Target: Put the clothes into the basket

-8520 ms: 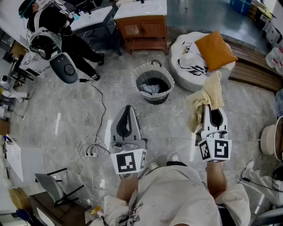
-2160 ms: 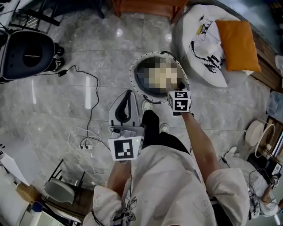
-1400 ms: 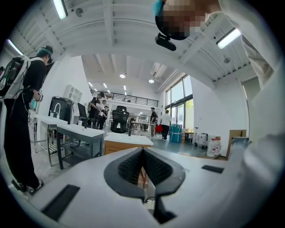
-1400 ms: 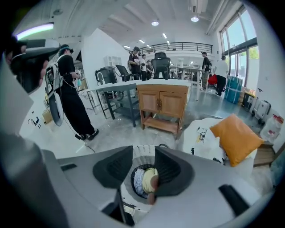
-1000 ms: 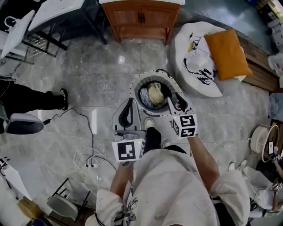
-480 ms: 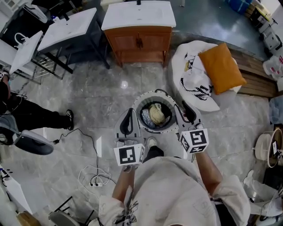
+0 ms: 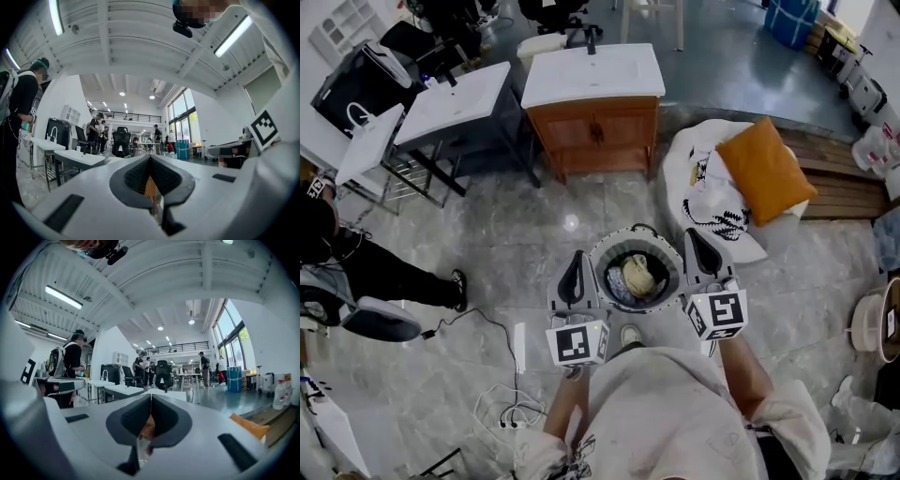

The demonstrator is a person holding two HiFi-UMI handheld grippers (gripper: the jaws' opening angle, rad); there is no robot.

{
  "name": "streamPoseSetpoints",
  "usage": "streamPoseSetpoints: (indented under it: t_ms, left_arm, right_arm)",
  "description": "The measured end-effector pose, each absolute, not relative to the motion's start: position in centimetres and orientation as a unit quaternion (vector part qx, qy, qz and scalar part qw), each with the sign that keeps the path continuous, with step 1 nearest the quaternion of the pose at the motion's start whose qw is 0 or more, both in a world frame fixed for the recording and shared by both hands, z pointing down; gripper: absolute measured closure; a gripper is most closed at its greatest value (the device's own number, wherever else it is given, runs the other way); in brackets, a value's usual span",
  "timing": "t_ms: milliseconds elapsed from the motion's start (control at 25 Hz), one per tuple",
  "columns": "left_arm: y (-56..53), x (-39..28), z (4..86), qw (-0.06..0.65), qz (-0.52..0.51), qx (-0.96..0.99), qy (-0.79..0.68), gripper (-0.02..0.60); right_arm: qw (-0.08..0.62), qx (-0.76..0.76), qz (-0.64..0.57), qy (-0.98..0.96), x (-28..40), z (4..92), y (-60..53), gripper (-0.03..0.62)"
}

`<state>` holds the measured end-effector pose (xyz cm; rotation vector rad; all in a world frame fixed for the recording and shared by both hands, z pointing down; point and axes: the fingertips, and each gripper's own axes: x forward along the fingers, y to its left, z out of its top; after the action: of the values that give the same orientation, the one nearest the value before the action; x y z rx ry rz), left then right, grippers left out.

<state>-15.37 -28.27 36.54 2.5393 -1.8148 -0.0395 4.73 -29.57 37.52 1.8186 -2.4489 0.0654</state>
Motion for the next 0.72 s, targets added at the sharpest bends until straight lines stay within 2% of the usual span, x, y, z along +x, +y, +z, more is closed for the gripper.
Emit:
streamPoseSetpoints:
  t_ms: [720]
  left_arm:
    - [-28.1, -16.6, 35.4, -0.001, -0.032, 0.811, -0.585, 0.580]
  right_arm:
    - [0.029, 0.621, -0.013, -0.783, 5.5, 34.6, -29.4, 0.606]
